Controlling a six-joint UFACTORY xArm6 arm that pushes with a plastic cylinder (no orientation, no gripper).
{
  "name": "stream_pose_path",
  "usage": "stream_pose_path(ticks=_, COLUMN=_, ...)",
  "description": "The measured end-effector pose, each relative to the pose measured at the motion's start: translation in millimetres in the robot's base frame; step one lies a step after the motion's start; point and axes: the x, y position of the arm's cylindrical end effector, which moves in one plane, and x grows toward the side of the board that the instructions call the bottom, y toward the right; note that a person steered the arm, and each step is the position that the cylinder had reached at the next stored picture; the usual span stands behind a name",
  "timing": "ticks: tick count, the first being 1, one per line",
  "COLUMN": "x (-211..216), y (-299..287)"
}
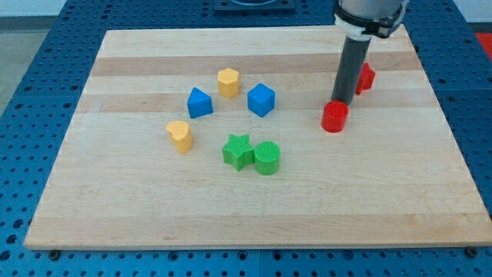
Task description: Move the red circle diagonally to the top right of the green circle
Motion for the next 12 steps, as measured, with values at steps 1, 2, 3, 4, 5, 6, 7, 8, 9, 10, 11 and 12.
stream_pose_path(ticks=1, x=8.9, y=1.3)
stream_pose_path(ticks=2, x=29.4, y=1.4)
stream_pose_path(ticks=3, x=29.4, y=1.4)
stream_pose_path(ticks=4, x=26.5, y=1.4)
stream_pose_path(ticks=5, x=36.8, y=7.5)
stream_pose_path(ticks=6, x=41.8, y=5.9)
stream_pose_path(ticks=7, x=50.2, y=4.1)
stream_pose_path(ticks=8, x=50.2, y=-10.3)
stream_pose_path(ticks=9, x=51.6, y=-29.7)
stream_pose_path(ticks=10, x=56.9, y=-37.0)
stream_pose_path(ticks=11, x=67.7, y=-34.4)
stream_pose_path(ticks=12, x=92.6, y=-34.4)
